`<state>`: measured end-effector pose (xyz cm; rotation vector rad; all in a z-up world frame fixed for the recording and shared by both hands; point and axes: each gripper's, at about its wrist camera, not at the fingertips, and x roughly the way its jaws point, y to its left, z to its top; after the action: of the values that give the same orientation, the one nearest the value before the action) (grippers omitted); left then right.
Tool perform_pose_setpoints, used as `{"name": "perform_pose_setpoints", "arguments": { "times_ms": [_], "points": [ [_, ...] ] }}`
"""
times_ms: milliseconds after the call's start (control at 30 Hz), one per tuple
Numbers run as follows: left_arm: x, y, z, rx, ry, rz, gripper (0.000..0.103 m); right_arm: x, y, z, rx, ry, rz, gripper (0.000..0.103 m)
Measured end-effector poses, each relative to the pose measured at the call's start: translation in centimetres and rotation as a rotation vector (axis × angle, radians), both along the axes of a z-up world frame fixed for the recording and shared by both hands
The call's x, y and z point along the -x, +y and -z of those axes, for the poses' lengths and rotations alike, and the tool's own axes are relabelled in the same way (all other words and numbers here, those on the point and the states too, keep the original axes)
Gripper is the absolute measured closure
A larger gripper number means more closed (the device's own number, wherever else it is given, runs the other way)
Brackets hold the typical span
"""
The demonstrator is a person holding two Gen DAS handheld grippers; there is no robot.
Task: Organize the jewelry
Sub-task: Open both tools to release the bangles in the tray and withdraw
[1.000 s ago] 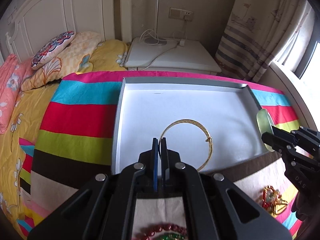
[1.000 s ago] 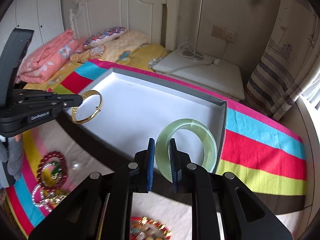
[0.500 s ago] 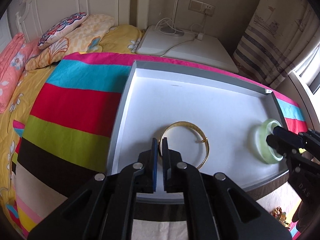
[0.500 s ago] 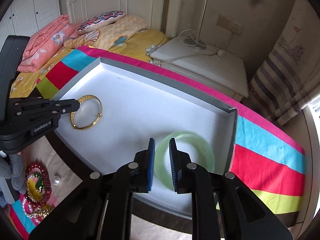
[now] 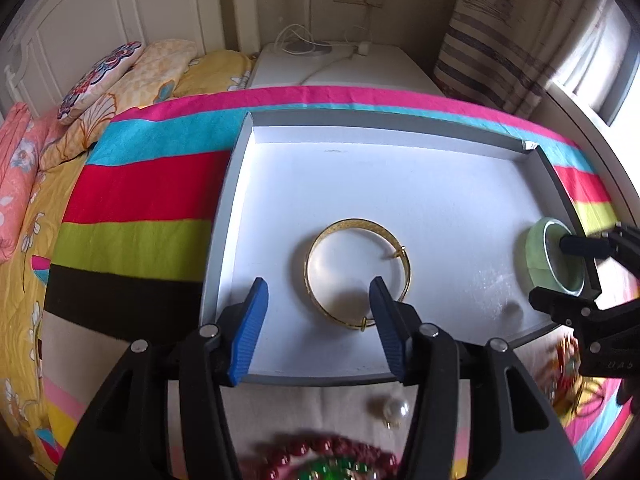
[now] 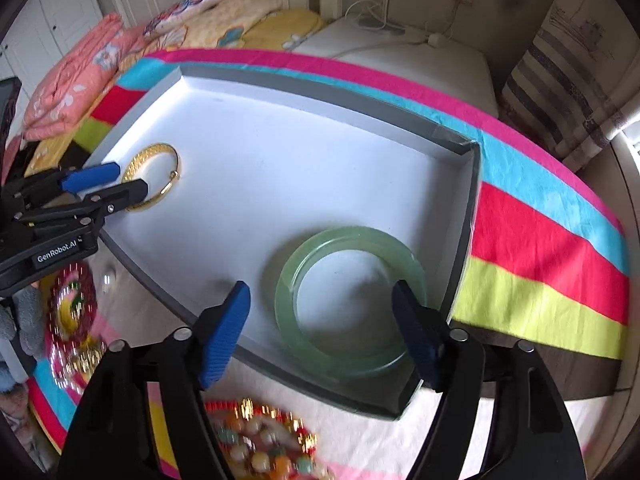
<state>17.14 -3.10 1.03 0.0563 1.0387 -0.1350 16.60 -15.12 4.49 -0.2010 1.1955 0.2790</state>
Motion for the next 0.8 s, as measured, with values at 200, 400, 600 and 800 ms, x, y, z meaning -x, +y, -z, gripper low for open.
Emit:
{"name": "perform_pose_setpoints", "arguments": {
  "times_ms": [200,400,600,800],
  "points": [
    [4.3,-0.2,0.1,-0.021,0.033,0.049,0.047,4.1,0.1,0.0,-0.012,-0.001,-0.055,0.029],
    [8.2,-0.3,0.0,-0.003,0.036,0.053,0.041,7.6,-0.2,-0.2,-0.041,-0.040,-0.065,0.028],
    [12.2,1.8,-2.0,0.116,-0.076,-0.002,0.038,11.7,-0.5,-2.4,-0.029,-0.225,-0.035,0.029],
    [19.5,6.6,-4.1,0.251,-0.296,-0.078,0.016,20.3,-2.8,-5.4,-0.163,-0.443,-0.031,0.029]
  ]
}}
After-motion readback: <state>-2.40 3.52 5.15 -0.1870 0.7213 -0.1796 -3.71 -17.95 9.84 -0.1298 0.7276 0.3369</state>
